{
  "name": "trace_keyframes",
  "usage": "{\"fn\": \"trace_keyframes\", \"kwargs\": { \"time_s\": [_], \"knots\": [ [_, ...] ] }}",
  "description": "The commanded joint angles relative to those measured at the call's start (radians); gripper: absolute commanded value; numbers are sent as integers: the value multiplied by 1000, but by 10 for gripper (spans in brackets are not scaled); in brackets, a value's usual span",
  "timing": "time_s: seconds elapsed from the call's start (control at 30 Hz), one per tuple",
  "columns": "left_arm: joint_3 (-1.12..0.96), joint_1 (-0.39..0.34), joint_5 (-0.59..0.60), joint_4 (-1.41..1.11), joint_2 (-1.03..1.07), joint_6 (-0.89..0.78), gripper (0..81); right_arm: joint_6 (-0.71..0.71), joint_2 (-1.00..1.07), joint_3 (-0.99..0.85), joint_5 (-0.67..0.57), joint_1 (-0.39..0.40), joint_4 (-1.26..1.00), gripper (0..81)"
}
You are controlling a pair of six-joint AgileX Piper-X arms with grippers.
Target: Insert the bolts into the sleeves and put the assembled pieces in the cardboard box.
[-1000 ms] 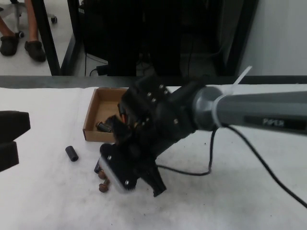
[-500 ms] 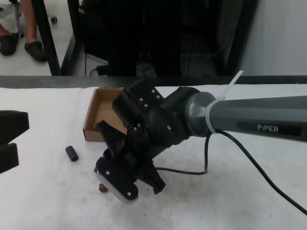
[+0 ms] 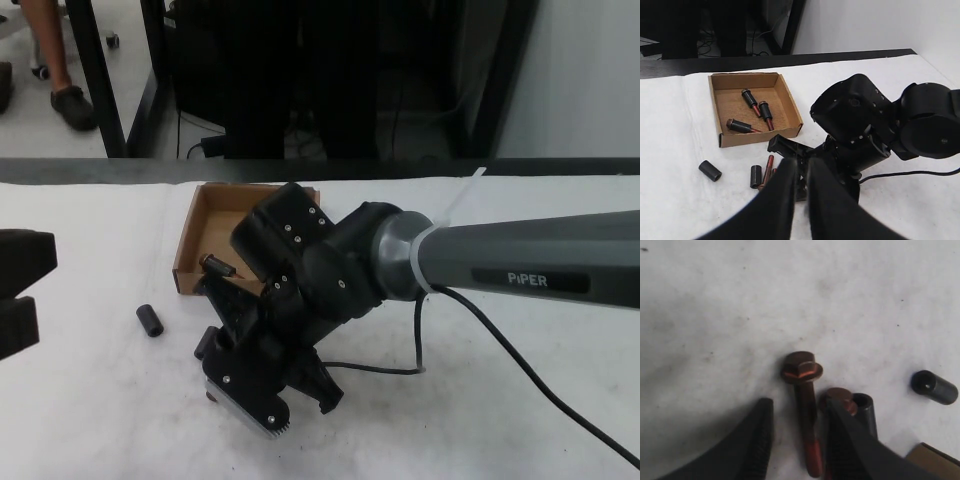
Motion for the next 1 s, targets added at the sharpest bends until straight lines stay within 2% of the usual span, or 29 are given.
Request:
{"fn": "trace_keyframes", "kwargs": {
  "time_s": [0.0, 0.23, 0.83, 0.97],
  "knots": [
    [0, -3, -16, -4, -9, 2, 105, -8, 2, -5, -16, 0, 3, 341],
    [0, -3, -16, -4, -9, 2, 105, -16, 10, -5, -24, 6, 3, 312],
    [0, -3, -16, -4, -9, 2, 105, -91, 49, -10, -15, 12, 3, 312],
    [0, -3, -16, -4, -9, 2, 105, -91, 49, -10, -15, 23, 3, 245]
  ]
}}
